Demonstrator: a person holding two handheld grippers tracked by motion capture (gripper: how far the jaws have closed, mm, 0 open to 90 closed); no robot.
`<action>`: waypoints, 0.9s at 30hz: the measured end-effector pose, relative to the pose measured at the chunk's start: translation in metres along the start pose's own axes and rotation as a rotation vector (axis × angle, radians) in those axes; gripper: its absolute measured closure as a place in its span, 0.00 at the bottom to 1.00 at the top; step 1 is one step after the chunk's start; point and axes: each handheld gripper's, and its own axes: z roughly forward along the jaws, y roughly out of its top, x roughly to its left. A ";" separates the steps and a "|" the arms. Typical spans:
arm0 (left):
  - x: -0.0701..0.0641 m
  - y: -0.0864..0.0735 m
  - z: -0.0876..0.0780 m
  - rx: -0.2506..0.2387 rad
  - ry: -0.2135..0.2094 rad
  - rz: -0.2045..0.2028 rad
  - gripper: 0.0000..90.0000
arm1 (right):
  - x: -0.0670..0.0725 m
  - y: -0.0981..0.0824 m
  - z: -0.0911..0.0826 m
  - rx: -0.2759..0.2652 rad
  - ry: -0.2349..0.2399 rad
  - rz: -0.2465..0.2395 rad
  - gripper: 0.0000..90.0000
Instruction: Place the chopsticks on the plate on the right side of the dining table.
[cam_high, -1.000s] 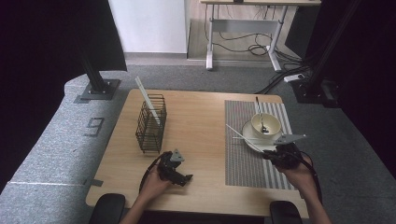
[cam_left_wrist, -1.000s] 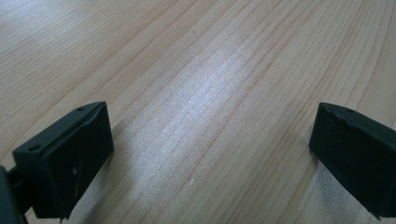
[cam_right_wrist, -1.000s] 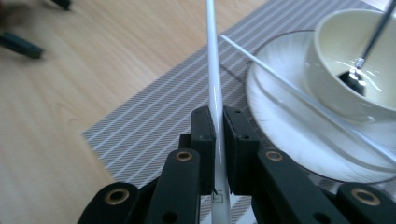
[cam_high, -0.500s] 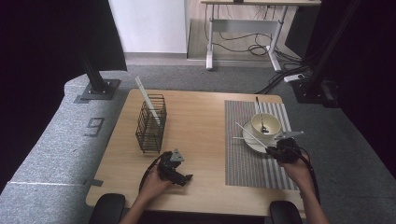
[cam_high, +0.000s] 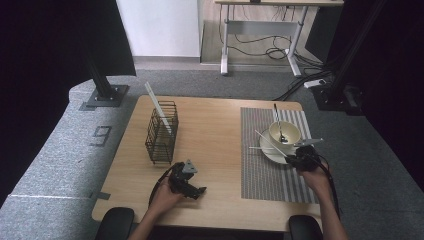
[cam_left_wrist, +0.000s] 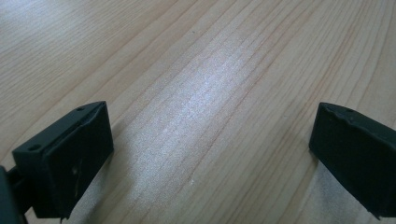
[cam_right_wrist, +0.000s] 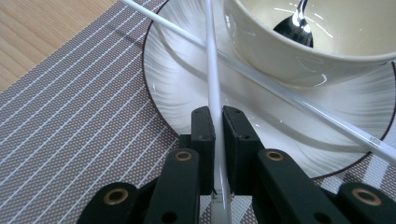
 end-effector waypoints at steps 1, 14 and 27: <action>0.000 0.000 0.000 0.000 0.000 0.000 0.00 | -0.001 -0.001 0.001 -0.002 0.003 0.003 0.92; 0.000 0.000 0.000 0.000 0.000 0.000 0.00 | -0.014 -0.005 0.011 0.002 0.014 0.010 0.89; 0.001 0.001 0.001 0.001 -0.011 0.015 0.00 | -0.016 -0.009 0.016 0.026 -0.047 0.025 0.83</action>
